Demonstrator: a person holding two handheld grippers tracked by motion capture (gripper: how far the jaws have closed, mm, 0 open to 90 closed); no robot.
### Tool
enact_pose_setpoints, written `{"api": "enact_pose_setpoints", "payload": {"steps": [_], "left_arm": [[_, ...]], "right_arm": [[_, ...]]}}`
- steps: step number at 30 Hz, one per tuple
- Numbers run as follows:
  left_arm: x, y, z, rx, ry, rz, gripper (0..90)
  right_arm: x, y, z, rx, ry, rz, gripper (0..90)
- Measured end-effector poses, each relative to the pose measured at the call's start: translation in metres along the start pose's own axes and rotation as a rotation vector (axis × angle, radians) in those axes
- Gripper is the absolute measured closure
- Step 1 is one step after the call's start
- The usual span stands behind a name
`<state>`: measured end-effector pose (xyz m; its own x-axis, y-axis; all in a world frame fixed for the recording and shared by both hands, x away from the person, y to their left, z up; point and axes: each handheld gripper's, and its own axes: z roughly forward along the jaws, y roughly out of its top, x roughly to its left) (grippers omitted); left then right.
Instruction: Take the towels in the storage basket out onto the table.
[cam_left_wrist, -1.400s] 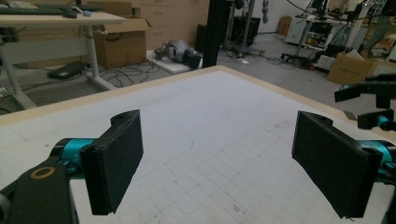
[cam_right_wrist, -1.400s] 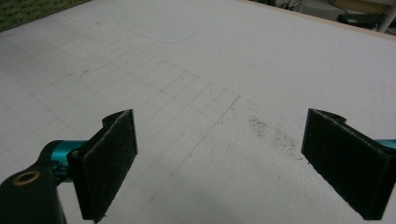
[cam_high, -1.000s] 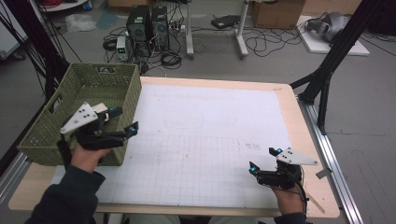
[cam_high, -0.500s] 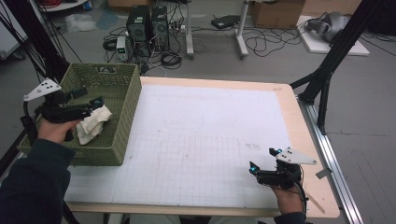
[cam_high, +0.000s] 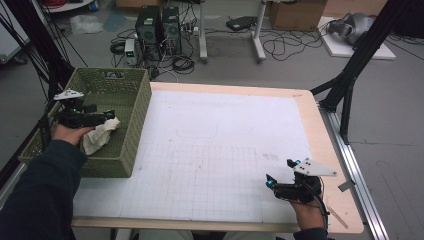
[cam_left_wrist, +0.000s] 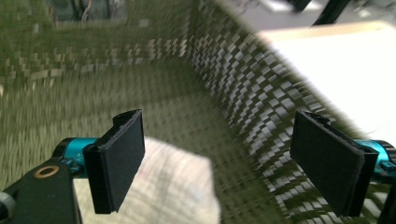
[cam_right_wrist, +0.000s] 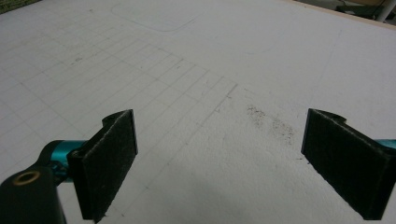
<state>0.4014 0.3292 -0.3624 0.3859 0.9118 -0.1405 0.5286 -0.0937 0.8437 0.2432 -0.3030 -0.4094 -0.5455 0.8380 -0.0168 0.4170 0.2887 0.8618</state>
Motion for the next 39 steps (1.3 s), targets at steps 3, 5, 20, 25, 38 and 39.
{"api": "enact_pose_setpoints", "payload": {"steps": [3,5,20,25,38,39], "left_arm": [[0.002,-0.003,0.010,0.056,0.010,-0.002,18.9],[0.004,-0.006,0.015,0.109,0.041,0.007,19.6],[0.005,-0.015,0.034,0.384,0.140,0.084,52.5],[0.005,-0.011,0.027,0.340,0.153,0.082,81.5],[0.010,0.003,-0.013,-0.005,0.151,-0.018,83.8],[0.010,0.004,-0.017,-0.036,0.145,-0.025,83.8]], "right_arm": [[-0.001,0.000,-0.001,-0.003,0.000,0.001,9.7],[-0.002,-0.001,-0.001,-0.002,0.000,0.003,9.7],[-0.004,-0.003,-0.003,0.003,-0.002,0.005,9.7],[-0.004,-0.003,-0.003,0.005,-0.001,0.011,9.7],[-0.005,-0.003,-0.007,-0.004,-0.009,0.028,9.7],[-0.004,-0.003,-0.007,-0.005,-0.008,0.027,9.7]]}}
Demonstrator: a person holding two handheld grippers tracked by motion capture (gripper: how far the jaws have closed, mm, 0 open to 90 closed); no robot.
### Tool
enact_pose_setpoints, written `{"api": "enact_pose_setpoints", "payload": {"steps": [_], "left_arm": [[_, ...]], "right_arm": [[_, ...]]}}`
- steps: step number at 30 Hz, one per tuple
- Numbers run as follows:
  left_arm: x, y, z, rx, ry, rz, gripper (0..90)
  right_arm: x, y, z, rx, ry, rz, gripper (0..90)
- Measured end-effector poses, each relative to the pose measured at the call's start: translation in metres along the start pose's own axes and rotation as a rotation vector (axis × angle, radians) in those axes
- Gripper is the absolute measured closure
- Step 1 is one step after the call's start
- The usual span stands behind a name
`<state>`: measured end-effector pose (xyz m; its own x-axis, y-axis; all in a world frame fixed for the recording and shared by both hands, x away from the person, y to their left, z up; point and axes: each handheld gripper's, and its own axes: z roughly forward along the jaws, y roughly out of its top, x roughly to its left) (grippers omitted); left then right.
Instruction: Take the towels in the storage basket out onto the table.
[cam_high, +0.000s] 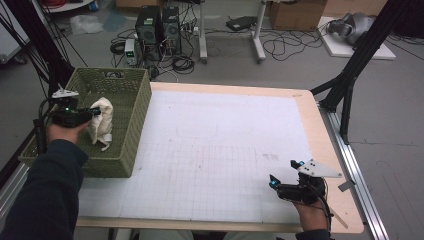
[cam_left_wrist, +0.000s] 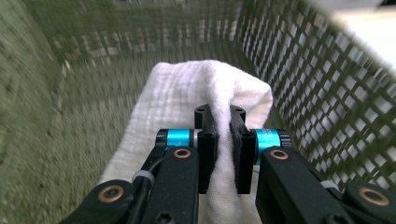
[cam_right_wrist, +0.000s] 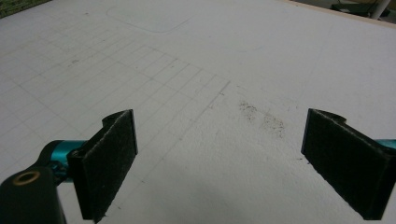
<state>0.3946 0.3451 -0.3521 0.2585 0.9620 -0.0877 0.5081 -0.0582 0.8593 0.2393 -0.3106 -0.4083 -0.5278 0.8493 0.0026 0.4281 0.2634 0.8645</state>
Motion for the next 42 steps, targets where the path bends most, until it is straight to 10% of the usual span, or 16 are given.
{"api": "enact_pose_setpoints", "payload": {"steps": [17,42], "left_arm": [[0.000,0.027,-0.058,-0.350,-0.057,-0.068,83.8],[-0.047,0.067,-0.106,-0.576,-0.224,0.017,83.8]], "right_arm": [[0.002,0.002,0.000,-0.008,0.001,-0.007,9.7],[0.003,0.003,-0.001,-0.010,0.002,-0.011,9.7]]}}
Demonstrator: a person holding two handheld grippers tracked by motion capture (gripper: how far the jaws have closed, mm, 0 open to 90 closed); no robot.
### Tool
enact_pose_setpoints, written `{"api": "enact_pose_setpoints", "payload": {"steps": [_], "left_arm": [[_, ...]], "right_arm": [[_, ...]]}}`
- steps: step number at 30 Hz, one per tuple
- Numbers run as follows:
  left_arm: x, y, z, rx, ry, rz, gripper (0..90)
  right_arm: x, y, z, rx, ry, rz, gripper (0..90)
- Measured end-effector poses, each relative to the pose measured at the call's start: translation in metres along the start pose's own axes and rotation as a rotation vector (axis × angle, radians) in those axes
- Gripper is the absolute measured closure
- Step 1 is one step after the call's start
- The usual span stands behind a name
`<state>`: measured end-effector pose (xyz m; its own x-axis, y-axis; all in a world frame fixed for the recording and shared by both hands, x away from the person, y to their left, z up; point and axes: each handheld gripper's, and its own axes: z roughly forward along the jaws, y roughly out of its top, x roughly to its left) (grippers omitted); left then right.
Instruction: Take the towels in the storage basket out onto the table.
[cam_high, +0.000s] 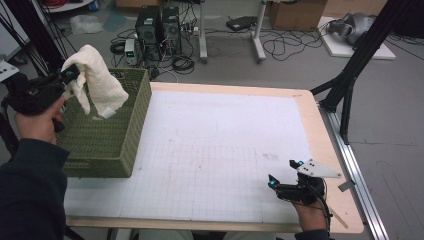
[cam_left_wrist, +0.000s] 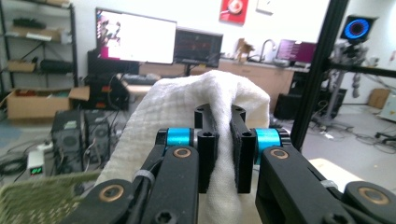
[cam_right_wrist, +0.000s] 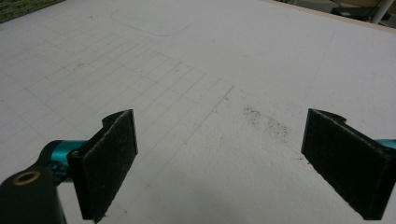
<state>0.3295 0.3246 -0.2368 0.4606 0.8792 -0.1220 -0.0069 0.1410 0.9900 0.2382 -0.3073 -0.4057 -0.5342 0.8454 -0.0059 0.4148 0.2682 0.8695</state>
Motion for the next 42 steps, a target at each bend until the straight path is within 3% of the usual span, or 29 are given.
{"api": "enact_pose_setpoints", "payload": {"steps": [9,18,24,26,31,32,33,42], "left_arm": [[-0.040,0.014,0.011,-0.036,-0.140,0.030,83.8],[-0.085,0.010,0.028,-0.002,-0.297,0.049,83.8],[-0.118,-0.006,0.039,0.026,-0.402,0.054,83.8],[-0.122,-0.010,0.041,0.030,-0.417,0.051,83.8],[-0.155,-0.040,0.055,0.098,-0.508,0.041,83.8],[-0.155,-0.040,0.055,0.098,-0.508,0.041,83.8],[-0.167,-0.049,0.058,0.119,-0.541,0.043,83.8],[-0.213,-0.083,0.065,0.203,-0.684,0.047,83.7]], "right_arm": [[0.001,0.000,0.001,0.000,0.005,-0.005,9.7],[0.001,0.000,0.000,0.003,0.002,0.000,9.7],[0.001,0.000,0.000,0.003,0.004,0.001,9.7],[0.001,0.000,0.000,0.003,0.002,0.001,9.7],[0.001,0.000,0.000,0.004,0.003,0.000,9.7],[0.001,0.000,0.000,0.000,0.002,0.002,9.7],[0.000,0.000,-0.001,-0.001,0.002,0.003,9.7],[-0.001,-0.001,-0.002,-0.004,-0.005,0.004,9.7]]}}
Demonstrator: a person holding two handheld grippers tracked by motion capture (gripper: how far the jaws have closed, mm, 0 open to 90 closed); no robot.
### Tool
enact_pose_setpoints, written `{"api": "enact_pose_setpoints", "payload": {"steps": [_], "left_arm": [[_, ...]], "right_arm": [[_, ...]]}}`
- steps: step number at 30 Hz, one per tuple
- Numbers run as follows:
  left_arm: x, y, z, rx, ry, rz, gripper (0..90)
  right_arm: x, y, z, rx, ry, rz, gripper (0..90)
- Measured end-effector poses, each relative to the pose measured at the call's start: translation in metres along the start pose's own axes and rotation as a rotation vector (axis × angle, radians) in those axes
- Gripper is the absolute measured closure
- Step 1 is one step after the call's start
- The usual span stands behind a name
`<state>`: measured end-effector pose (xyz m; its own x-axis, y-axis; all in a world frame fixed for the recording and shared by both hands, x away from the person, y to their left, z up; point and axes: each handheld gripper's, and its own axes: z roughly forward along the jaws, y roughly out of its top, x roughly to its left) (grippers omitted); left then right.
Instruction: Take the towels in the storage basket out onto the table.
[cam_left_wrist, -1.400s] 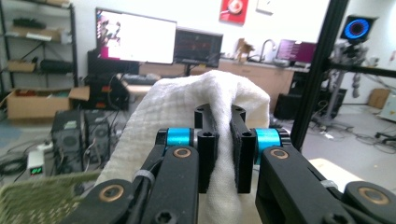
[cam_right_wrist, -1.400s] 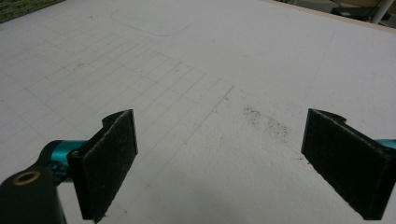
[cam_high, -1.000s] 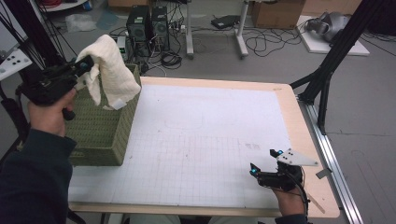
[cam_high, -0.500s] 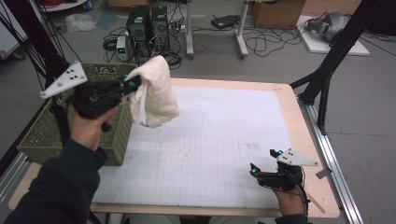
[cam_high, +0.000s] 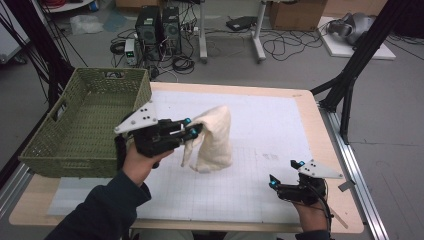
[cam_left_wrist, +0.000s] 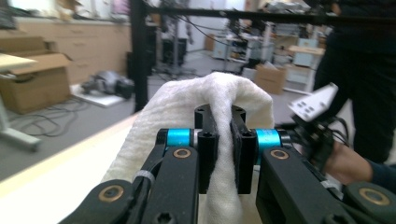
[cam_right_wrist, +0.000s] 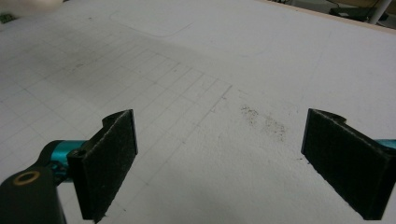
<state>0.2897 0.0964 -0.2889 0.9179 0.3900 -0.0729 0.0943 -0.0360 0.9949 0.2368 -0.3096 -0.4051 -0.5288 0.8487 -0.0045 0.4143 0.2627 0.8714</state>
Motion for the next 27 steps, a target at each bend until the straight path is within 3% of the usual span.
{"api": "enact_pose_setpoints", "payload": {"steps": [5,8,9,11,12,13,14,15,16,18,19,20,21,26,27], "left_arm": [[0.002,-0.026,0.023,0.077,-0.027,-0.032,83.4],[0.011,-0.049,0.036,0.144,-0.001,-0.052,82.8],[0.011,-0.049,0.036,0.144,-0.001,-0.052,82.5],[0.021,-0.065,0.045,0.196,0.030,-0.072,81.5],[0.030,-0.079,0.052,0.247,0.085,-0.060,79.9],[0.030,-0.079,0.052,0.247,0.085,-0.060,79.3],[0.035,-0.085,0.055,0.269,0.108,-0.061,78.5],[0.044,-0.097,0.061,0.307,0.160,-0.074,76.6],[0.044,-0.097,0.061,0.307,0.160,-0.074,73.4],[0.052,-0.105,0.064,0.348,0.210,-0.082,68.5],[0.054,-0.107,0.065,0.356,0.229,-0.097,50.1],[0.059,-0.107,0.064,0.344,0.294,-0.121,40.7],[0.059,-0.105,0.060,0.326,0.304,-0.121,35.3],[0.058,-0.094,0.040,0.265,0.334,-0.111,26.8],[0.055,-0.092,0.027,0.237,0.339,-0.101,26.3]], "right_arm": [[0.000,0.000,0.000,0.005,0.000,0.001,9.7],[0.000,-0.001,0.001,0.008,0.001,0.001,9.7],[0.000,-0.001,0.001,0.008,0.001,0.001,9.7],[0.000,-0.001,0.002,0.014,0.000,0.007,9.7],[0.000,-0.001,0.003,0.015,0.004,0.004,9.8],[0.000,-0.002,0.003,0.014,0.003,0.002,9.7],[0.000,-0.002,0.003,0.015,0.003,0.001,9.7],[0.000,-0.002,0.004,0.018,0.003,0.002,9.7],[0.000,-0.002,0.004,0.020,0.003,0.003,9.7],[0.000,-0.002,0.005,0.021,0.005,0.000,9.7],[0.000,-0.003,0.006,0.025,0.006,0.001,9.7],[0.000,-0.003,0.006,0.029,0.010,0.001,9.7],[0.000,-0.003,0.006,0.033,0.010,-0.002,9.7],[0.000,-0.004,0.006,0.032,0.011,0.006,9.7],[0.001,-0.003,0.005,0.027,0.012,0.003,9.7]]}}
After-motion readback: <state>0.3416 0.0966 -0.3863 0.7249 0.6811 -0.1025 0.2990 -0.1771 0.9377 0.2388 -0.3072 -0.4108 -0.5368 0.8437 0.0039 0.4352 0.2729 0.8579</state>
